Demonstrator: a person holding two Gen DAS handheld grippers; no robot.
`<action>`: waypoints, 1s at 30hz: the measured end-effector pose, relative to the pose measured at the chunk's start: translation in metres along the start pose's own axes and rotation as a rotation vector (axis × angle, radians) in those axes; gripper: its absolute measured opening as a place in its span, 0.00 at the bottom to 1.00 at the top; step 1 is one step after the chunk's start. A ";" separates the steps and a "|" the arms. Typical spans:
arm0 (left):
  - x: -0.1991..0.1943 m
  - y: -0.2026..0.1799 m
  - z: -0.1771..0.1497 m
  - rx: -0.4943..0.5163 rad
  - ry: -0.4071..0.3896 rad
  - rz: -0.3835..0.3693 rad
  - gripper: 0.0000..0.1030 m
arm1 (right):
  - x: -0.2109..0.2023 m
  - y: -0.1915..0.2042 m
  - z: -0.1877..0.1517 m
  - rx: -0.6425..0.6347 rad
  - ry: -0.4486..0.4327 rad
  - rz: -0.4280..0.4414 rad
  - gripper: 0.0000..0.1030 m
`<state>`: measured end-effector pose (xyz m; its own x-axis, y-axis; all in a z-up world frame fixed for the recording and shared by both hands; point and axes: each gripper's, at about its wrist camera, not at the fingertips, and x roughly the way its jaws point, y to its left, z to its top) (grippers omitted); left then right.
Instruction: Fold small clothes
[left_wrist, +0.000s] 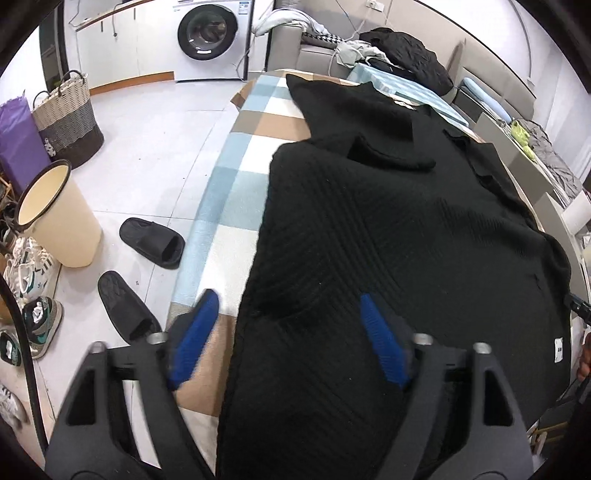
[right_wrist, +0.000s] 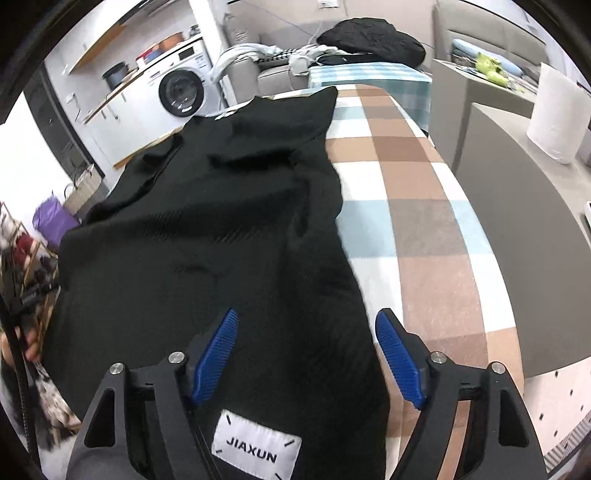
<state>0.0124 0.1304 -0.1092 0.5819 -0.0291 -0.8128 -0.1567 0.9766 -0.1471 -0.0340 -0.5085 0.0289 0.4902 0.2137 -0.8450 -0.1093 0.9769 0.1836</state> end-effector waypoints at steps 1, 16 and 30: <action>0.003 -0.002 0.001 0.007 0.004 -0.002 0.50 | 0.000 0.002 -0.003 -0.013 -0.009 -0.001 0.65; -0.064 -0.009 0.000 0.005 -0.198 -0.096 0.04 | -0.046 -0.013 -0.011 0.008 -0.222 0.082 0.04; -0.075 0.005 0.051 -0.048 -0.265 -0.104 0.03 | -0.070 -0.017 0.036 0.106 -0.348 0.111 0.04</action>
<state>0.0092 0.1482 -0.0204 0.7838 -0.0657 -0.6176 -0.1193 0.9599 -0.2536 -0.0352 -0.5402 0.1028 0.7469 0.2881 -0.5992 -0.0971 0.9389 0.3303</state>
